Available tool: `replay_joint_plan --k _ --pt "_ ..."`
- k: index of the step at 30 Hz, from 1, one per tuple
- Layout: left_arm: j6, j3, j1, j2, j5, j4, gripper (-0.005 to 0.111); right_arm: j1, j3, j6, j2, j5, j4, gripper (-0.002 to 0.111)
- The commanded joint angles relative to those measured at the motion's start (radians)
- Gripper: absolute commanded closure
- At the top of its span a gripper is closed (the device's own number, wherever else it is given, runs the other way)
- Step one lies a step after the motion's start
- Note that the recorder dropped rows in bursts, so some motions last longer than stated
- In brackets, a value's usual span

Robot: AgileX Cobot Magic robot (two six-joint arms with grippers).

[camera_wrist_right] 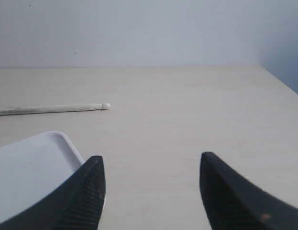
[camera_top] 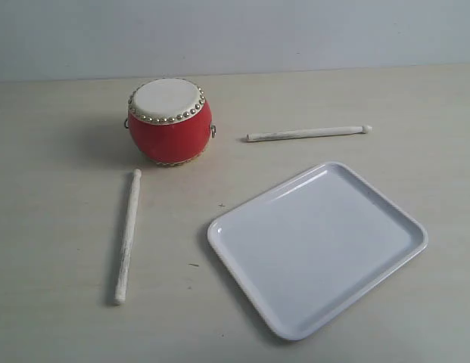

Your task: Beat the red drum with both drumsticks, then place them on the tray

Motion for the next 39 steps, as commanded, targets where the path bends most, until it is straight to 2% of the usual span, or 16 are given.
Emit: replay_joint_plan --k 1,18,22,24,26,30,35,39 --pt "-0.002 0.001 0.002 -0.006 -0.01 -0.007 0.107 -0.005 0.004 -0.003 -0.006 -0.013 -0.002 0.052" --pt "0.002 0.001 0.002 -0.006 -0.012 0.007 0.107 -0.005 0.004 -0.003 -0.006 -0.013 -0.002 0.052" --pt "0.106 0.001 0.002 -0.006 -0.054 0.058 0.107 -0.005 0.004 -0.003 -0.006 -0.013 -0.002 0.052" --pt "0.098 0.001 0.002 -0.006 -0.147 0.027 0.107 -0.005 0.004 -0.003 -0.006 -0.013 -0.002 0.052" --pt "0.02 0.001 0.002 -0.006 -0.278 -0.111 0.107 -0.005 0.004 -0.003 -0.006 -0.013 -0.002 0.052" --pt "-0.009 0.001 0.002 -0.006 -0.395 -0.221 0.107 -0.005 0.004 -0.003 -0.006 -0.013 -0.002 0.052" --pt "-0.009 0.001 0.002 -0.006 -0.455 -0.269 0.107 -0.005 0.004 -0.003 -0.006 -0.013 -0.002 0.052" --pt "-0.072 0.001 0.002 -0.006 -0.651 -0.28 0.107 -0.005 0.004 -0.003 -0.006 -0.013 -0.002 0.052"
